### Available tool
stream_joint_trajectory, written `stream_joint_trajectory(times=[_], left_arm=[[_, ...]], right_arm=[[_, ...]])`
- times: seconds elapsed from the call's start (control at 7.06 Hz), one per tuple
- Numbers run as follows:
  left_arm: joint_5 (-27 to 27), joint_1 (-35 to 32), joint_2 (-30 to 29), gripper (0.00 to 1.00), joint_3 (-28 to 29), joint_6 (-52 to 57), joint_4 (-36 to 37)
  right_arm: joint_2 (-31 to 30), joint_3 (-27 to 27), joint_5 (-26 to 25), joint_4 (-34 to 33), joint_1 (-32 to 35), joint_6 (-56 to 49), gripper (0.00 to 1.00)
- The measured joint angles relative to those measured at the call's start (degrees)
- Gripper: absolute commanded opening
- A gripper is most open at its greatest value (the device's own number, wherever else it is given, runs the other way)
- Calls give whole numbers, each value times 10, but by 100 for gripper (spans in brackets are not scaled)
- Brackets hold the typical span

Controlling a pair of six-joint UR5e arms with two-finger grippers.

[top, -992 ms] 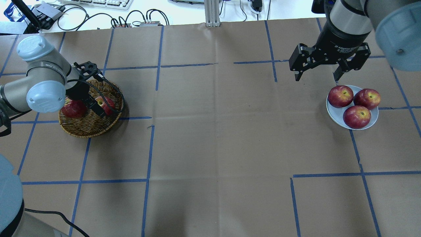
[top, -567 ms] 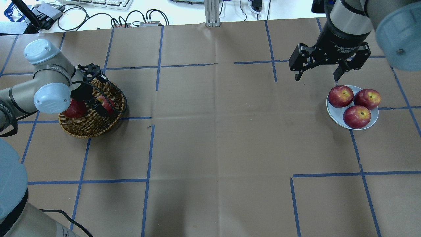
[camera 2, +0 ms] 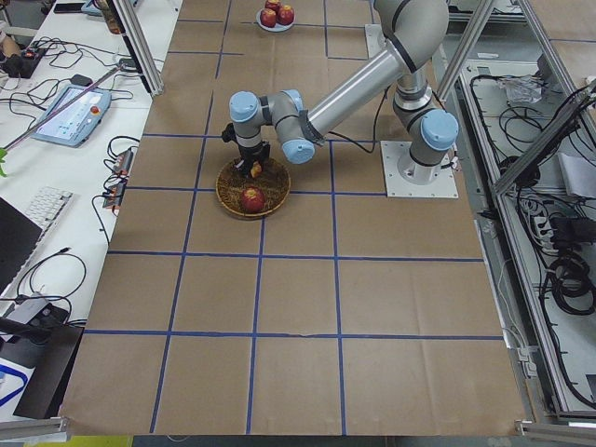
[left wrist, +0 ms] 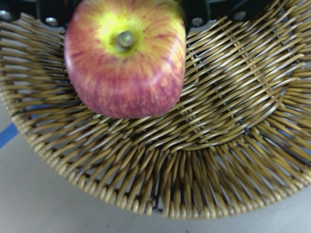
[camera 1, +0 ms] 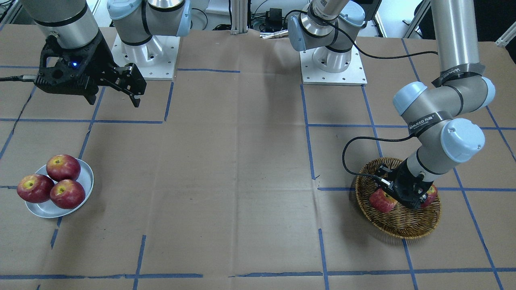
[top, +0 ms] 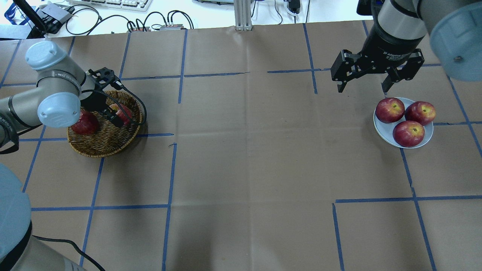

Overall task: Transfer apple from basket to plate
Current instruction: 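Close the left gripper on the yellow-red apple and lift it, then carry the apple with the left gripper toward the table center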

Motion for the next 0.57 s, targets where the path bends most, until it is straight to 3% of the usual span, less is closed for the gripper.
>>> stream_joint_trajectory(times=[0.28,0.57], left_arm=[[-14,-48,31,37,11,-100,-7],[-11,-140,42,40,13,-256,-7]], right_arm=[[0,0,0,0,0,0,100],[0,0,0,0,0,0,100]])
